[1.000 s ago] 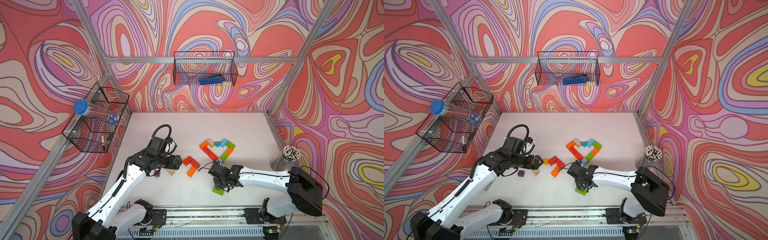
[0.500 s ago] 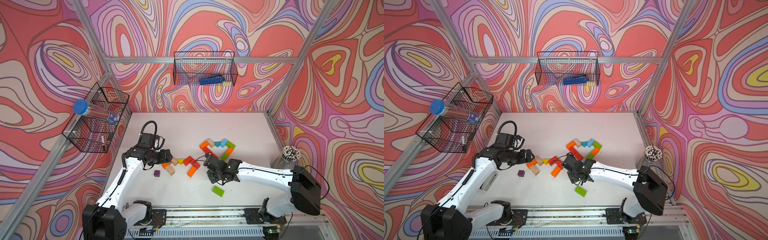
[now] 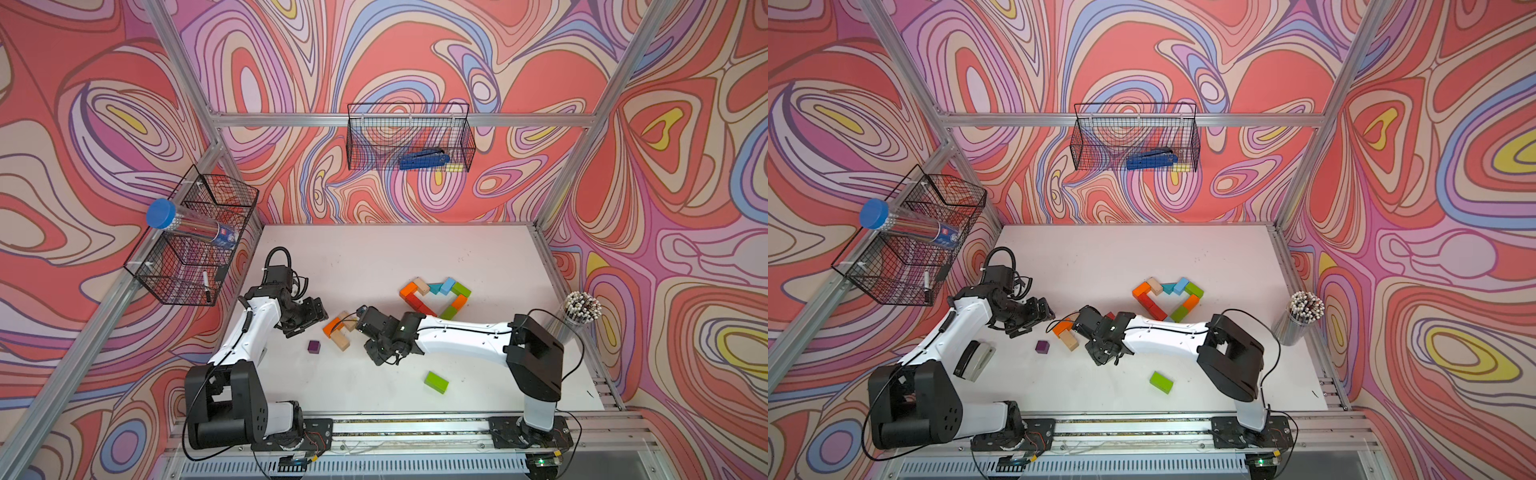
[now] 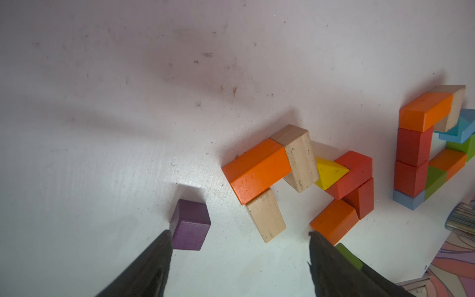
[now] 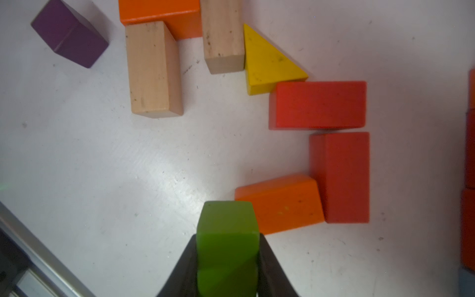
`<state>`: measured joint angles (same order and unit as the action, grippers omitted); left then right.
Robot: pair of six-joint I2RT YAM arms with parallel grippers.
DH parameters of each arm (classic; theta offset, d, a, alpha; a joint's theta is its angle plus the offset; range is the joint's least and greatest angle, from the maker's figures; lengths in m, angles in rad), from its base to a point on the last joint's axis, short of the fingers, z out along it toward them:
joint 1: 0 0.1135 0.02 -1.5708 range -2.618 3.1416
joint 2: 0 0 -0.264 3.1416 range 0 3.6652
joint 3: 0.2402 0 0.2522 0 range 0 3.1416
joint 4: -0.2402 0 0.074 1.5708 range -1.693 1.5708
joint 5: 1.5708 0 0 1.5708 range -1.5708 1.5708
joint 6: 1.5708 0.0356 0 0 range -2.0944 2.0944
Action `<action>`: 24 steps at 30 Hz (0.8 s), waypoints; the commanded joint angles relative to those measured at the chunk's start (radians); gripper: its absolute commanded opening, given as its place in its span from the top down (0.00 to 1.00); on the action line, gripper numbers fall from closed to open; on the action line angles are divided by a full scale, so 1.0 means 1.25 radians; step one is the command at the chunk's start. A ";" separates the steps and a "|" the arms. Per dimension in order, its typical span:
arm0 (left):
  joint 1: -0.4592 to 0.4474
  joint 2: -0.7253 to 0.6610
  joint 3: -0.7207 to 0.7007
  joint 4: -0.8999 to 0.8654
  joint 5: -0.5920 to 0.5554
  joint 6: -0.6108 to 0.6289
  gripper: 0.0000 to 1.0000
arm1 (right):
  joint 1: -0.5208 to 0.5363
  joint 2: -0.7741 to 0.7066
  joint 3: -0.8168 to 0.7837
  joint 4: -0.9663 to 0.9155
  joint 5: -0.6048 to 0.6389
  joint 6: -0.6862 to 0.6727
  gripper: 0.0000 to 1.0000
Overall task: Assemble a heart with building blocks
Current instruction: Assemble the building block at the center of the board.
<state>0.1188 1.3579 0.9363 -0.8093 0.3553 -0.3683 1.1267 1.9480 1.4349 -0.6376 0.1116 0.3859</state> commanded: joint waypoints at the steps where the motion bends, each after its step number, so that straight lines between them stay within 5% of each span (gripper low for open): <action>1: 0.046 0.001 0.024 -0.018 0.024 -0.018 0.19 | 0.010 0.045 0.060 -0.020 -0.012 0.008 0.75; 24: 0.067 -0.048 0.020 -0.012 -0.002 -0.007 0.21 | 0.026 0.215 0.232 -0.072 -0.025 0.046 0.74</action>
<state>0.1986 1.3163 0.9386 -0.8085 0.3626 -0.3786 1.1492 2.1914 1.6951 -0.7143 0.0864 0.4320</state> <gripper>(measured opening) 0.787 0.329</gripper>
